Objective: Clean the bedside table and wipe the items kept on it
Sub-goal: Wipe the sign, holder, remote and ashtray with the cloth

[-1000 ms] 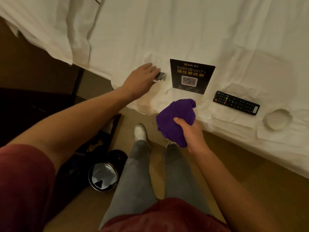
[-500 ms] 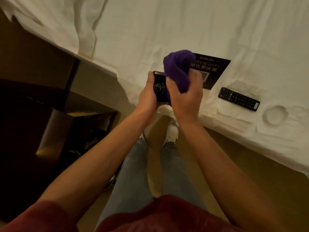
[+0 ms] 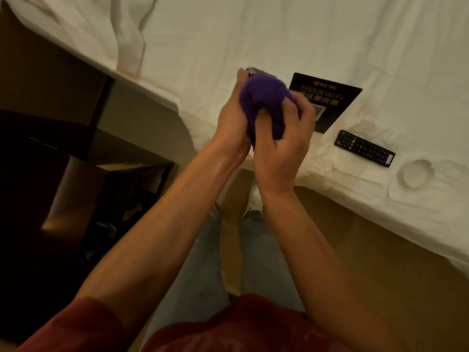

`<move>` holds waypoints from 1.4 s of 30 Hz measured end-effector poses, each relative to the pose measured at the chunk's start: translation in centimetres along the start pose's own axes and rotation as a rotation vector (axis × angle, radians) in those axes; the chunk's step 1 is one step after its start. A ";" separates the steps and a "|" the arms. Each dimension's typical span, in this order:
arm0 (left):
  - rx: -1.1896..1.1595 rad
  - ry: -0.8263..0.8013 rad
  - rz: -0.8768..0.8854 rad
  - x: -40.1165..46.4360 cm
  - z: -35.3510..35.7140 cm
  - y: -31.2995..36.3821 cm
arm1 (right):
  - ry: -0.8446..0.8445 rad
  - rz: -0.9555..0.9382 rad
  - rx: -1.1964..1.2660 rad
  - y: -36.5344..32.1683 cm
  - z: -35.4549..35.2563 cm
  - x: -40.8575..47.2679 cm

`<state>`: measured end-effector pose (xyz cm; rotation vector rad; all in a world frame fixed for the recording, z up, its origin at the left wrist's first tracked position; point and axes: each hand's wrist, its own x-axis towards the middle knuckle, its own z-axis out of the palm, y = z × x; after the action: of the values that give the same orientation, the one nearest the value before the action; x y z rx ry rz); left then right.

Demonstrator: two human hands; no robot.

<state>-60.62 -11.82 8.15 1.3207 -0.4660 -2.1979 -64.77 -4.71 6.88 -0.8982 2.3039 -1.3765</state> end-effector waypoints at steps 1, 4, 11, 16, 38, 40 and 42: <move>0.014 0.009 -0.007 0.2 -0.1 0.0 | -0.019 0.017 0.009 0.2 -0.4 -0.7; 0.037 0.061 -0.016 0.7 -0.8 0.0 | -0.110 0.059 0.022 1.0 -1.6 -2.2; 0.223 0.096 0.053 1.0 -3.1 -0.1 | -0.100 0.270 0.122 0.8 -3.1 0.8; 0.519 -0.025 0.117 0.4 -2.1 -0.8 | -0.078 0.261 0.142 -0.7 -1.0 4.0; 0.566 0.185 0.179 0.2 -5.6 -0.3 | -0.139 0.066 -0.076 -1.1 0.4 -0.3; 0.521 0.202 0.153 0.6 -6.0 -0.4 | -0.177 0.098 -0.070 -0.1 0.0 -2.3; 0.418 0.205 0.143 0.7 -6.6 -0.4 | -0.271 0.167 -0.029 1.0 -0.9 -3.6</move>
<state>-55.14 -12.07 4.34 1.6478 -0.9450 -1.8848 -62.86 -1.40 6.26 -0.8237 2.1425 -1.0836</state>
